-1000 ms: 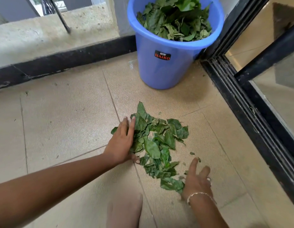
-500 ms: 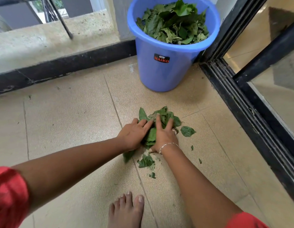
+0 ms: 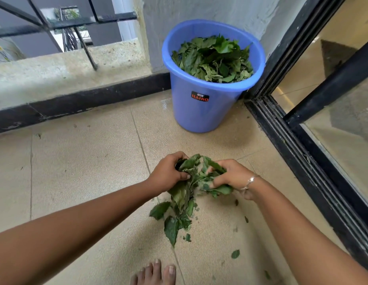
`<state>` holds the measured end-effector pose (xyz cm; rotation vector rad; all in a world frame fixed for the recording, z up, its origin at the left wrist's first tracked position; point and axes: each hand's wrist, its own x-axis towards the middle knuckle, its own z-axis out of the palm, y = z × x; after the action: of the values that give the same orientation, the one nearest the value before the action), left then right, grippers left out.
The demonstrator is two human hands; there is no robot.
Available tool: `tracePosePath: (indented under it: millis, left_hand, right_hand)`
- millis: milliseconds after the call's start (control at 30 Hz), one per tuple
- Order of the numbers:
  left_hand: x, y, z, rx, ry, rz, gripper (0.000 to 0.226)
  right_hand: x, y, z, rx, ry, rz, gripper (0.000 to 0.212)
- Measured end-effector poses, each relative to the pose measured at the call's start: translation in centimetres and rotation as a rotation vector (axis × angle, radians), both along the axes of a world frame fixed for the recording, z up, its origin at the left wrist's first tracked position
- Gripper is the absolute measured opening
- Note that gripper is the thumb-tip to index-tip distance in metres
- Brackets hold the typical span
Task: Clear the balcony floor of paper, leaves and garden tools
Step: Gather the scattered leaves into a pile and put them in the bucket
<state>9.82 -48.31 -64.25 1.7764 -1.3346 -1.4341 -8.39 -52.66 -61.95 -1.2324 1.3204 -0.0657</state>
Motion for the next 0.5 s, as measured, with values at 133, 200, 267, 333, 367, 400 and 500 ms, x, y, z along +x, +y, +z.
tracePosePath:
  millis: [133, 200, 267, 333, 367, 400, 500]
  left_hand:
    - [0.3, -1.0, 1.5, -0.032, 0.154, 0.121, 0.028]
    - [0.3, -1.5, 2.4, -0.047, 0.216, 0.159, 0.027]
    - [0.4, -1.9, 3.5, -0.083, 0.262, 0.197, 0.026]
    - [0.5, -2.1, 4.6, -0.146, 0.273, 0.238, 0.027]
    - [0.5, -2.2, 5.2, -0.187, 0.276, 0.255, 0.028]
    - [0.6, -2.3, 5.9, -0.229, 0.279, 0.270, 0.028]
    - [1.0, -2.9, 8.4, -0.326, 0.317, 0.315, 0.026]
  right_hand:
    - [-2.4, -0.8, 5.6, 0.054, -0.155, -0.025, 0.028]
    - [-2.7, -1.4, 9.4, -0.012, -0.268, -0.043, 0.031]
    - [-2.5, -3.0, 13.4, -0.141, -0.331, -0.035, 0.038]
    - [-1.7, -5.6, 17.1, -0.283, -0.338, -0.031, 0.031]
    - [-1.1, -7.2, 18.8, -0.346, -0.313, -0.033, 0.029]
    - [-0.3, -8.9, 20.2, -0.404, -0.276, -0.041, 0.028]
    - [2.2, -14.0, 22.9, -0.513, -0.193, -0.080, 0.025]
